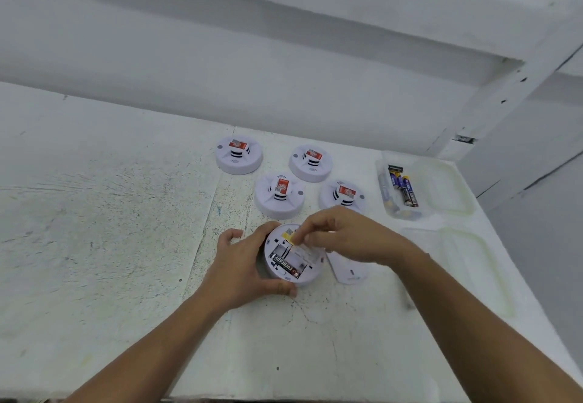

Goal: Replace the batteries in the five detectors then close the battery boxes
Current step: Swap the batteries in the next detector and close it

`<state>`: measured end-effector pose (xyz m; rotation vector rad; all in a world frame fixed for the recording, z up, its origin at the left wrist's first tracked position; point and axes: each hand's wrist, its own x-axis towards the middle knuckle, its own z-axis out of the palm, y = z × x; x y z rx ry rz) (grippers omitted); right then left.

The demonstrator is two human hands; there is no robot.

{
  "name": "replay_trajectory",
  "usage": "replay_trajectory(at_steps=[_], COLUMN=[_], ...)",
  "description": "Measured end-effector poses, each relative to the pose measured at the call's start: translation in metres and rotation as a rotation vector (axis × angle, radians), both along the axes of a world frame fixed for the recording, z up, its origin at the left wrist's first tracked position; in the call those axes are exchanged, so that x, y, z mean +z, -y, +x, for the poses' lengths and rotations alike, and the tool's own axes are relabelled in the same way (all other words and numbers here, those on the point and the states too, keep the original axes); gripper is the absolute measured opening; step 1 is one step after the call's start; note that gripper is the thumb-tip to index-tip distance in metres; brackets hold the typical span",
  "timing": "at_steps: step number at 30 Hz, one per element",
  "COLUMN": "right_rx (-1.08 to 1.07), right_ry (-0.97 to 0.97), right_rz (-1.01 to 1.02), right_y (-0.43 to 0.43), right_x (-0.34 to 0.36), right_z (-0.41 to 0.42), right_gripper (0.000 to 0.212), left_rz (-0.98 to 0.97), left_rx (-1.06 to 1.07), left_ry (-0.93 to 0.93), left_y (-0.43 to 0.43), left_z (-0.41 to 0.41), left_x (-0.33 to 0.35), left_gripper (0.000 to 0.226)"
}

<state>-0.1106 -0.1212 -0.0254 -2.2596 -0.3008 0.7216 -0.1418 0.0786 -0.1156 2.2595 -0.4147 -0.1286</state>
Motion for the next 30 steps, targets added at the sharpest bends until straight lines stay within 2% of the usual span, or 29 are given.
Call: replay_trajectory(at_steps=[3,5,7,9,11,13,16,20,23,27,30], right_rx=[-0.115,-0.267,-0.459,-0.652,-0.792,-0.814,-0.695,-0.499,-0.484,-0.477,-0.482], right_ry=[-0.082,-0.111,-0.093,-0.018,0.068,0.127,0.082,0.081,0.114,0.132,0.16], right_rz=[0.129,0.287,0.444,0.466,0.306,0.038,-0.312,-0.611,-0.732,-0.794,-0.743], right_y=[0.025,0.048,0.072,0.095,0.117,0.134,0.143,0.138,0.131,0.128,0.132], right_x=[0.008,0.016,0.023,0.026,0.019,0.006,-0.008,-0.023,-0.024,-0.025,-0.027], right_z=[0.022,0.037,0.052,0.067,0.08,0.092,0.099,0.104,0.104,0.105,0.107], right_gripper=[0.018,0.018,0.017,0.015,0.011,0.012,0.011,0.023,0.013,0.034,0.032], left_rz=[0.006,0.017,0.025,0.036,0.038,0.024,0.009,-0.008,-0.005,0.001,-0.005], left_rx=[0.004,0.008,0.005,0.004,0.011,0.017,0.02,0.037,0.047,0.042,0.047], left_ry=[0.007,-0.001,-0.008,-0.009,-0.013,-0.018,-0.033,-0.082,-0.099,-0.096,-0.092], left_y=[0.001,0.002,0.001,0.001,0.001,0.002,0.003,0.003,0.003,0.003,0.003], left_z=[0.0,0.0,0.0,0.0,0.0,-0.001,-0.003,-0.003,-0.004,-0.004,-0.004], left_x=[0.003,0.005,0.005,0.003,0.002,0.004,0.009,0.014,0.013,0.012,0.015], left_gripper=[0.095,0.095,0.095,0.094,0.091,0.088,0.086,0.087,0.089,0.088,0.088])
